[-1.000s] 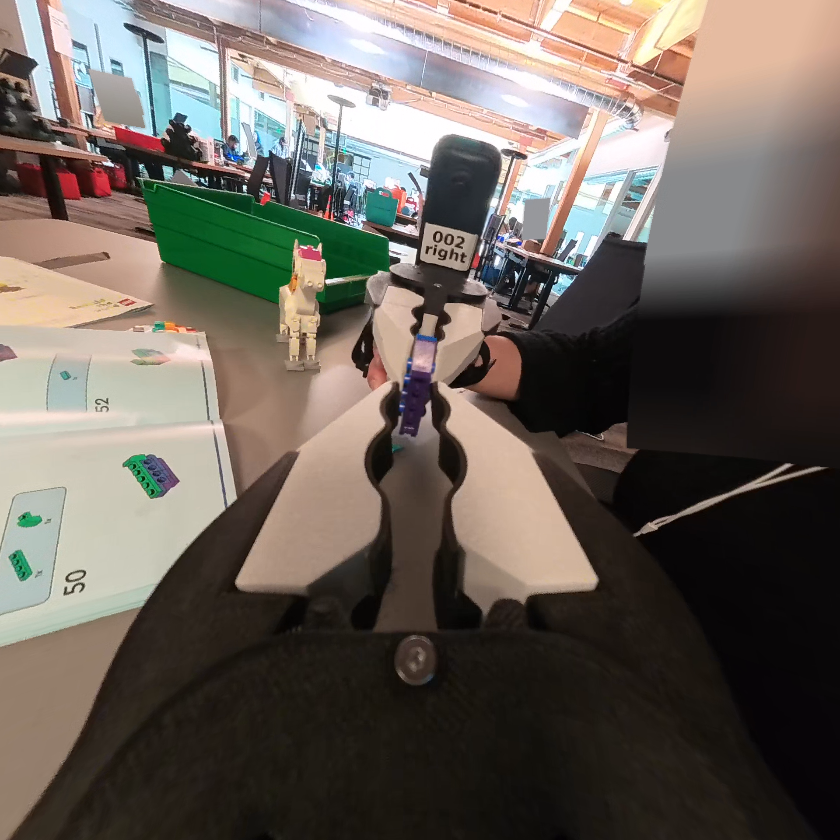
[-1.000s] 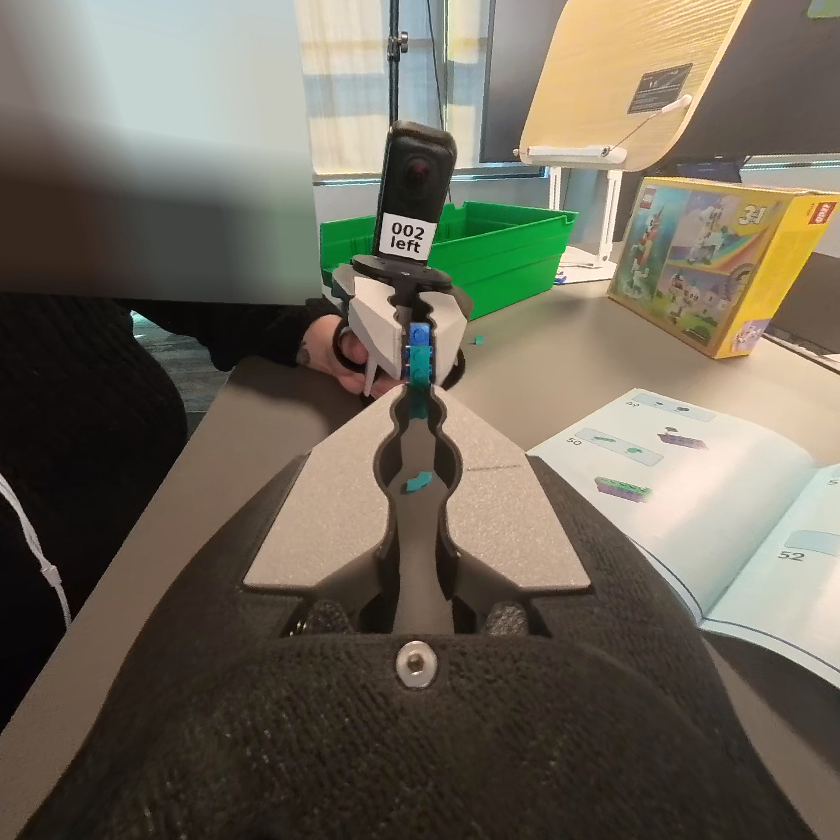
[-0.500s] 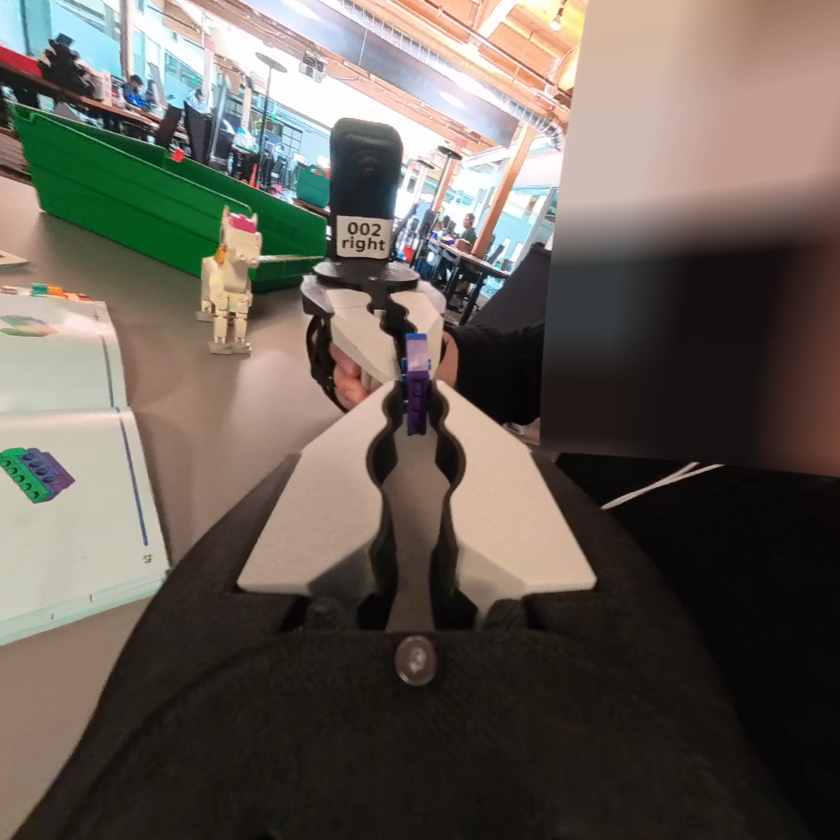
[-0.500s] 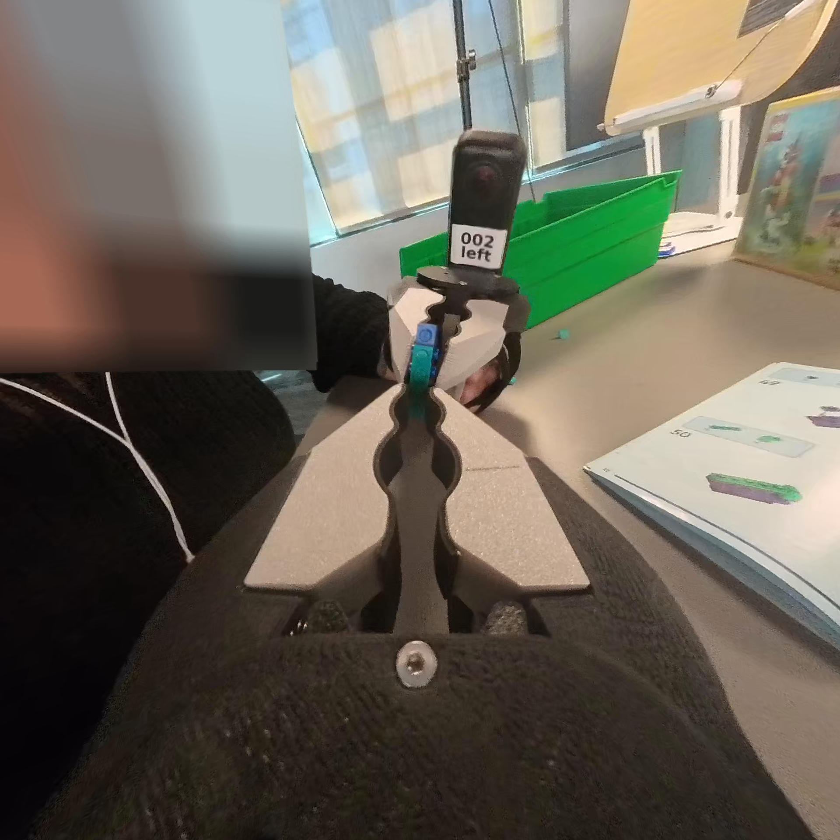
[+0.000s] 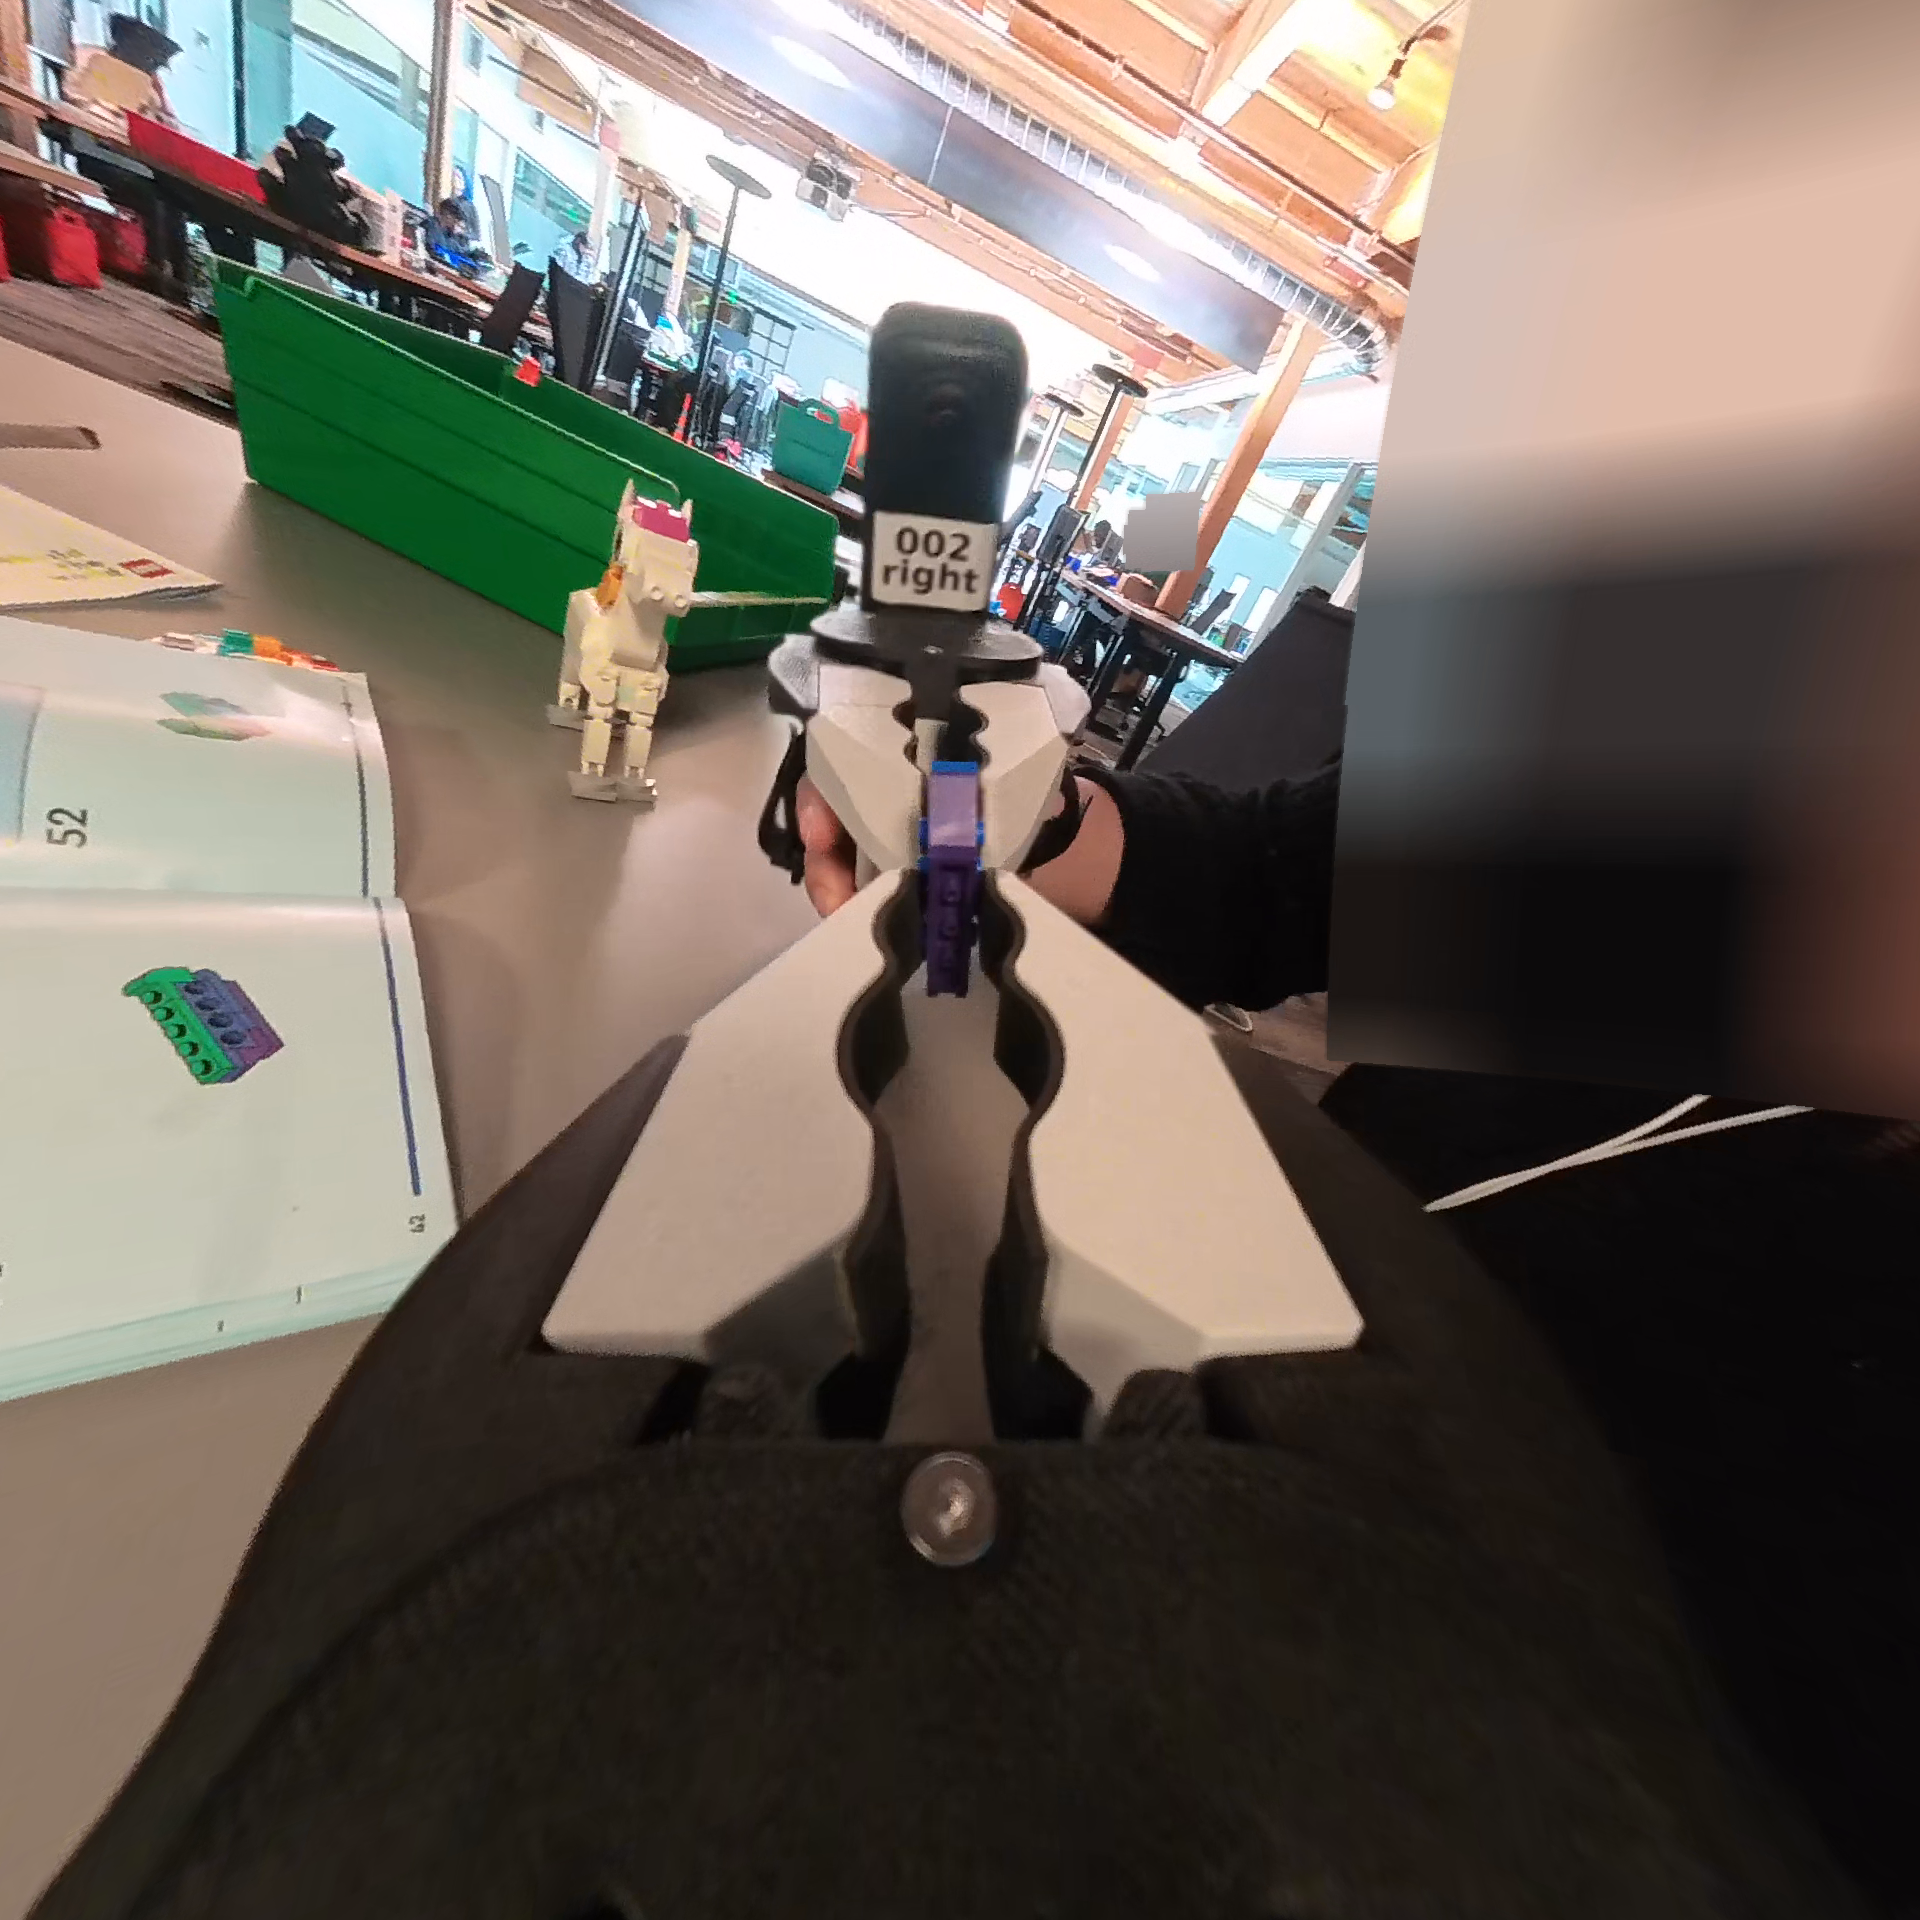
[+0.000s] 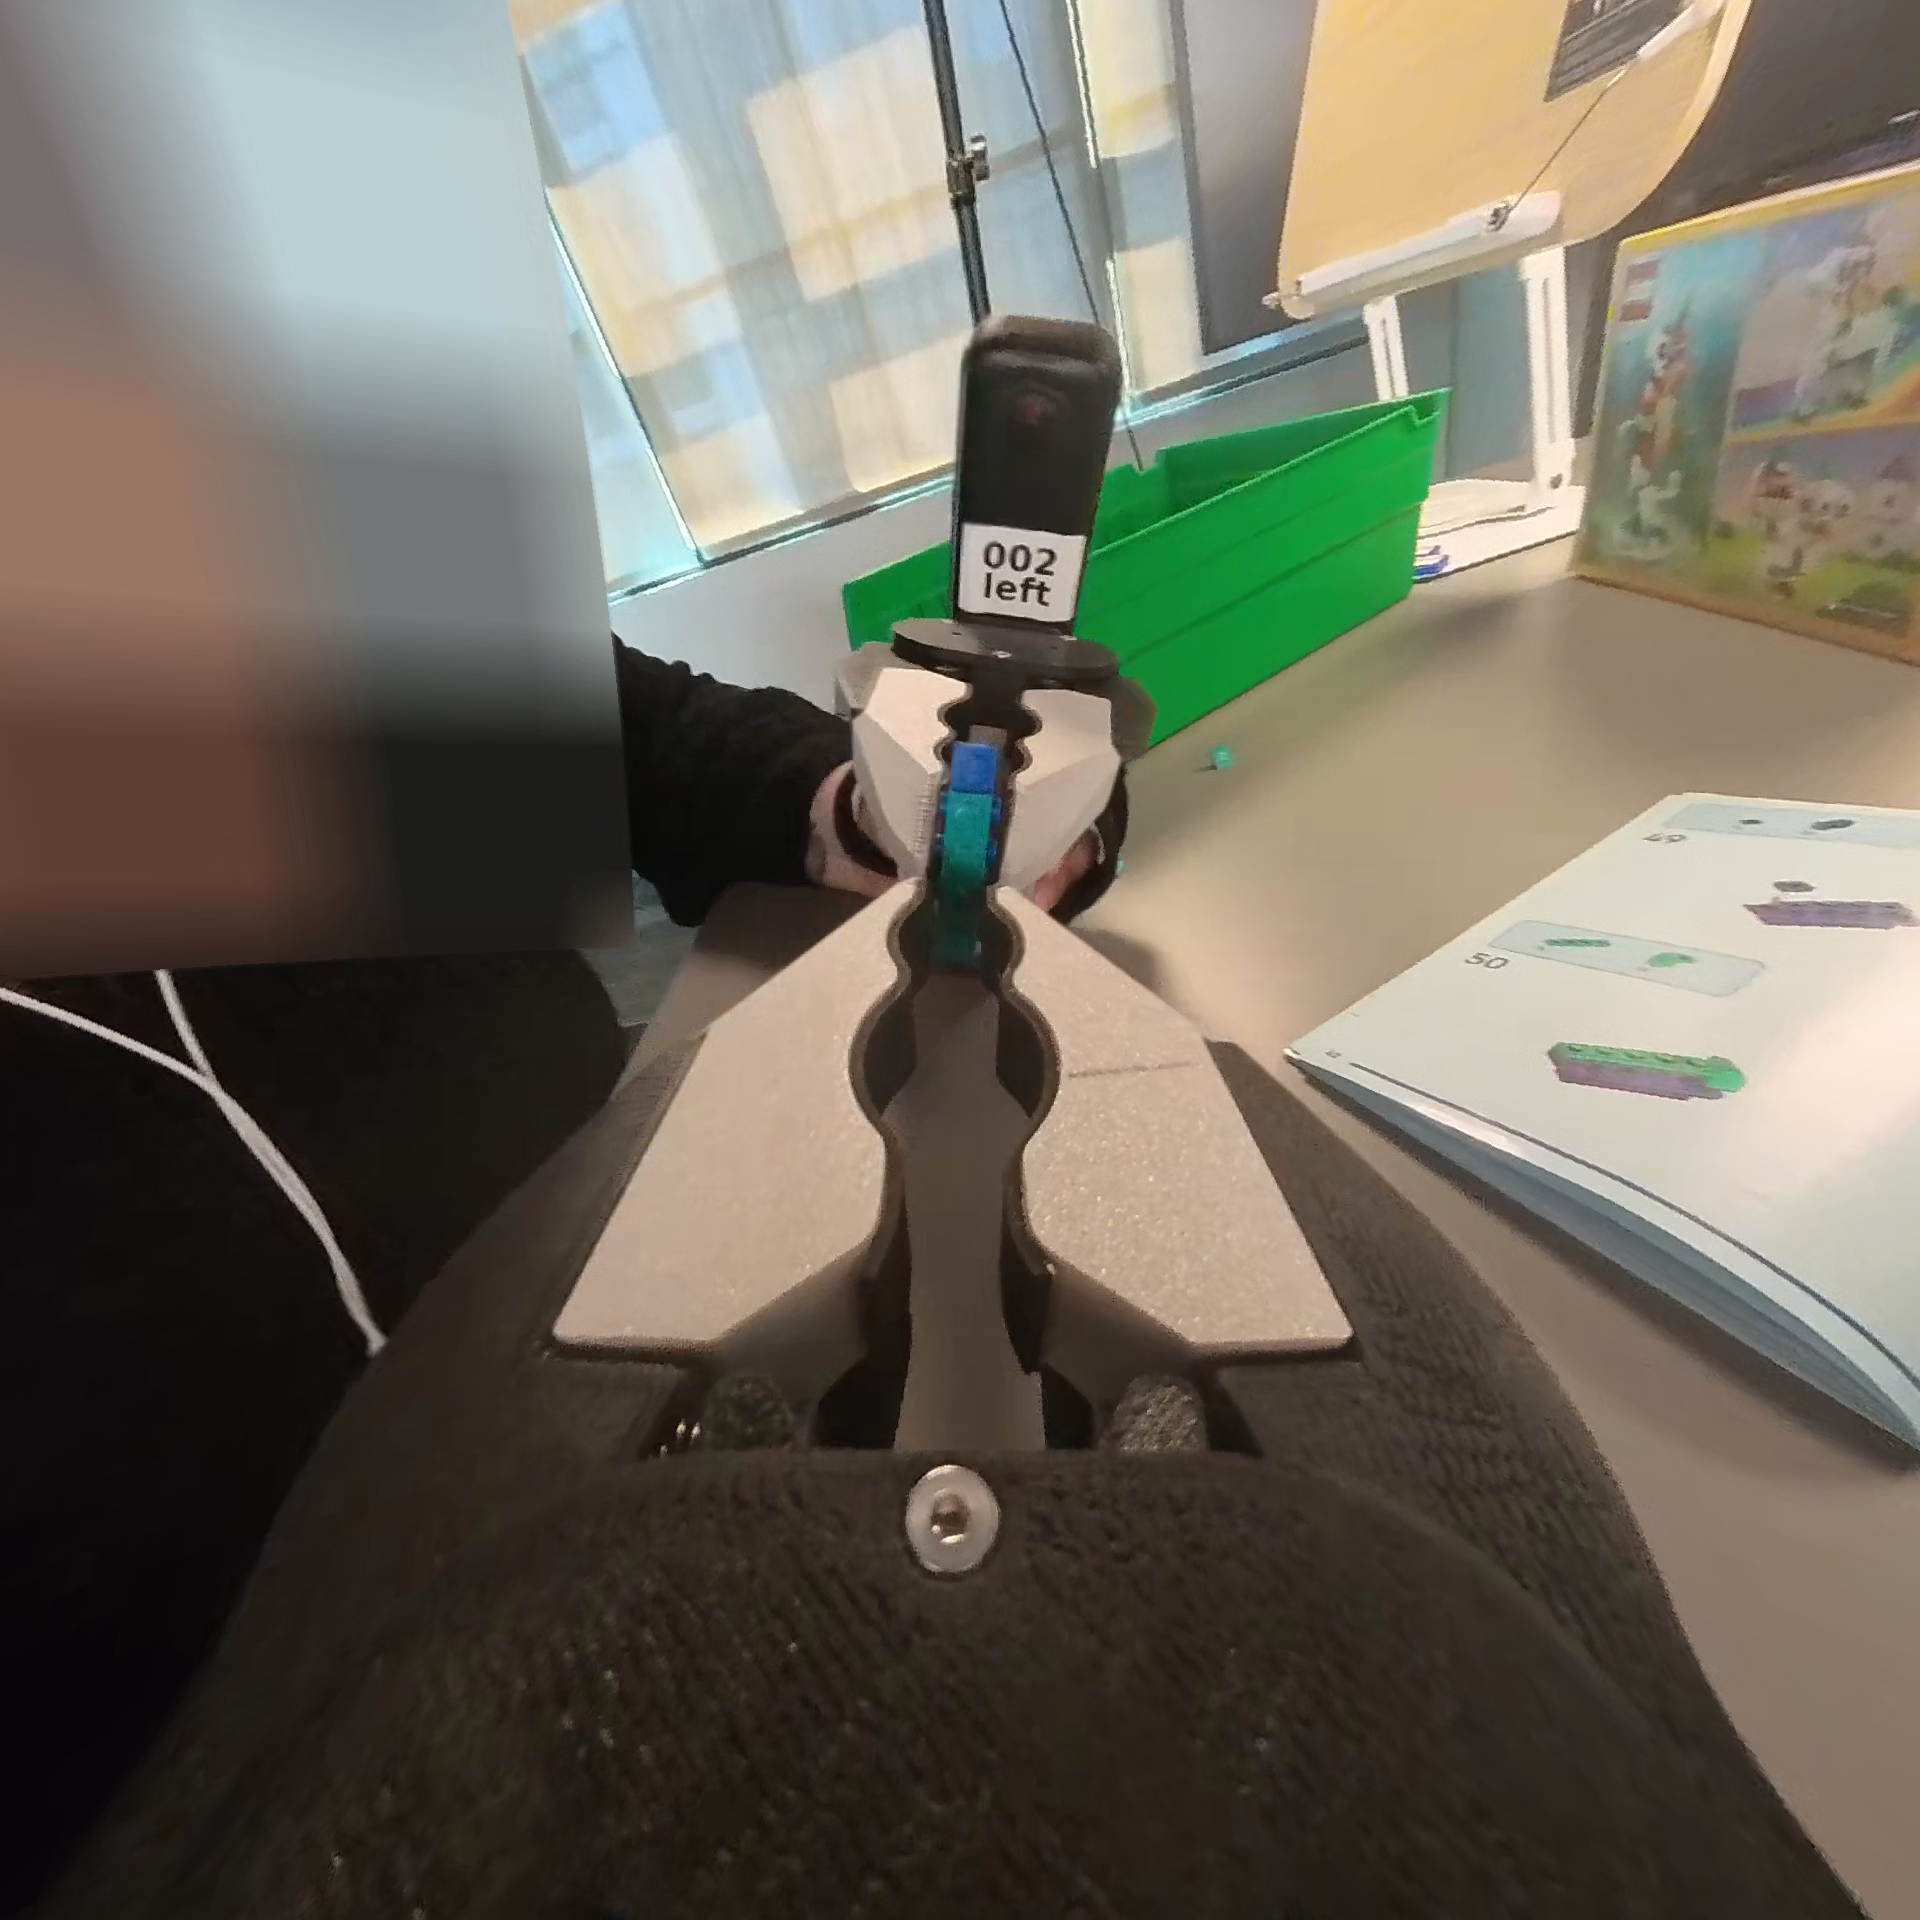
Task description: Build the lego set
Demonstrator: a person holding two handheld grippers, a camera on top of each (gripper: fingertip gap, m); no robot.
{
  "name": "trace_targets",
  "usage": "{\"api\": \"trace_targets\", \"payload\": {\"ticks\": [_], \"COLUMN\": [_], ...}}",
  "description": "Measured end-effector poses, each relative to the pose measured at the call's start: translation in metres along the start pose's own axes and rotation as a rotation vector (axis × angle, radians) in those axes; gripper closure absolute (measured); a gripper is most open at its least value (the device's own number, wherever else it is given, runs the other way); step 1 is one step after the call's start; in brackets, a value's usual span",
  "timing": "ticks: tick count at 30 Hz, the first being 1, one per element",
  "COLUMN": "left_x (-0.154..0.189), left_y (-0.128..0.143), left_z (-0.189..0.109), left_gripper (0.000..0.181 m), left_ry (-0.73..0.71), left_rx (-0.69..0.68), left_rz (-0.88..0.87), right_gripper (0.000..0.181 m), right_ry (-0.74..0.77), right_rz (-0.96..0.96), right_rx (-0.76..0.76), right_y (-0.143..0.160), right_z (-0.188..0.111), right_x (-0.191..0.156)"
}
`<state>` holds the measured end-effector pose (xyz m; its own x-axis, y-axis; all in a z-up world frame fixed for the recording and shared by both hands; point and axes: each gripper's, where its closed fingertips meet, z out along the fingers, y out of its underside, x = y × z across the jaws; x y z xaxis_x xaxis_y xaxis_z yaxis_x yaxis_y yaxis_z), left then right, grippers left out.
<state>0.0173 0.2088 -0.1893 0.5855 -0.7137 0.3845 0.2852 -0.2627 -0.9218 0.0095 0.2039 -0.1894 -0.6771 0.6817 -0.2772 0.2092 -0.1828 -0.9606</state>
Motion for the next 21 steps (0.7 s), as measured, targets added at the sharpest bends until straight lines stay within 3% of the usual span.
{"api": "trace_targets", "payload": {"ticks": [6,15,21], "left_x": [0.003,0.036,0.029], "left_y": [0.001,0.011,0.008], "left_z": [-0.001,0.000,-0.001], "left_gripper": [0.171,0.171,0.171], "left_ry": [0.007,0.268,0.240], "left_rx": [-0.010,-0.079,-0.051], "left_rz": [0.024,-0.077,-0.117], "right_gripper": [0.176,0.179,0.178], "right_ry": [0.057,-0.236,-0.238], "right_rz": [-0.072,-0.001,0.045], "right_rx": [-0.032,-0.037,-0.013], "right_y": [0.000,0.007,0.005], "right_z": [0.001,0.000,0.001], "right_x": [0.000,-0.036,-0.032]}}
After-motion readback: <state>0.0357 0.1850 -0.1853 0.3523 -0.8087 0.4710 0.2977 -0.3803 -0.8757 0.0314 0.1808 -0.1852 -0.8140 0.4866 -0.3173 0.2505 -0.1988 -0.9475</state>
